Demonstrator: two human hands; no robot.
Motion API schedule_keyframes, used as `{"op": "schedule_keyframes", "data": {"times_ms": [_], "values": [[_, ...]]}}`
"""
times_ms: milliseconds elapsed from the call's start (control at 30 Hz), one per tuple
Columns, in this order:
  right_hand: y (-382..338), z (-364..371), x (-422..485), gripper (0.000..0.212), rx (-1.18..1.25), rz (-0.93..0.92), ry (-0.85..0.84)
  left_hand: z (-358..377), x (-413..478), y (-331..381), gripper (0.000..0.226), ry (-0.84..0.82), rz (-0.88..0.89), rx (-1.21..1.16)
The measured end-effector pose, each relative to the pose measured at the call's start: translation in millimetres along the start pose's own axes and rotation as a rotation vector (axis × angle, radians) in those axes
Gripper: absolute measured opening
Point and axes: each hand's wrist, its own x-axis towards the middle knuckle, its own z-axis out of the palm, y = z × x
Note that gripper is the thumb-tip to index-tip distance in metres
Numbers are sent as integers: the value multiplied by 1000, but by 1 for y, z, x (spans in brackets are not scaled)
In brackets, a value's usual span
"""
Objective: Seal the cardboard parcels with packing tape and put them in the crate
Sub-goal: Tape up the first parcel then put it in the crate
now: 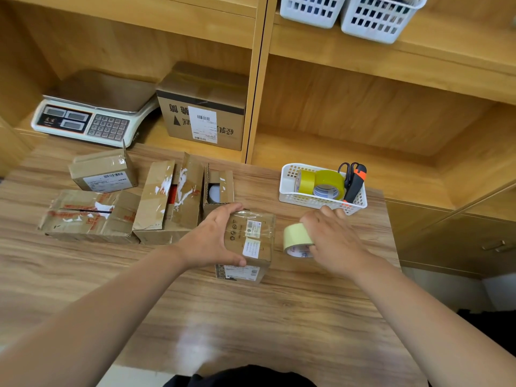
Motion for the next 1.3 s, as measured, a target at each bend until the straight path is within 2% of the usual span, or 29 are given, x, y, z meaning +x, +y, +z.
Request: {"op": "schedule_keyframes", "data": {"times_ms": [433,500,633,767,967,1067,1233,1300], "values": [[-1,17,2,29,34,-4,-69,2,0,0,120,7,7,7],[-2,20,2,29,30,-9,-64,2,0,0,120,9,9,5],[-5,23,1,43,3,-18,-30,2,-1,0,120,15,13,2],[-7,24,-2,38,-30,12,-20,1,-2,0,120,9,22,9],[-11,19,-12,26,74,98,-12,-10,3,5,119,-75,42,104],[-9,20,-18,27,213,195,-54,-17,11,9,120,-140,38,143],[-14,4,-20,35,370,203,-5,-23,22,21,118,-230,59,237],[-14,-8,-19,34,520,296,13,-23,24,25,118,-253,58,257]]}}
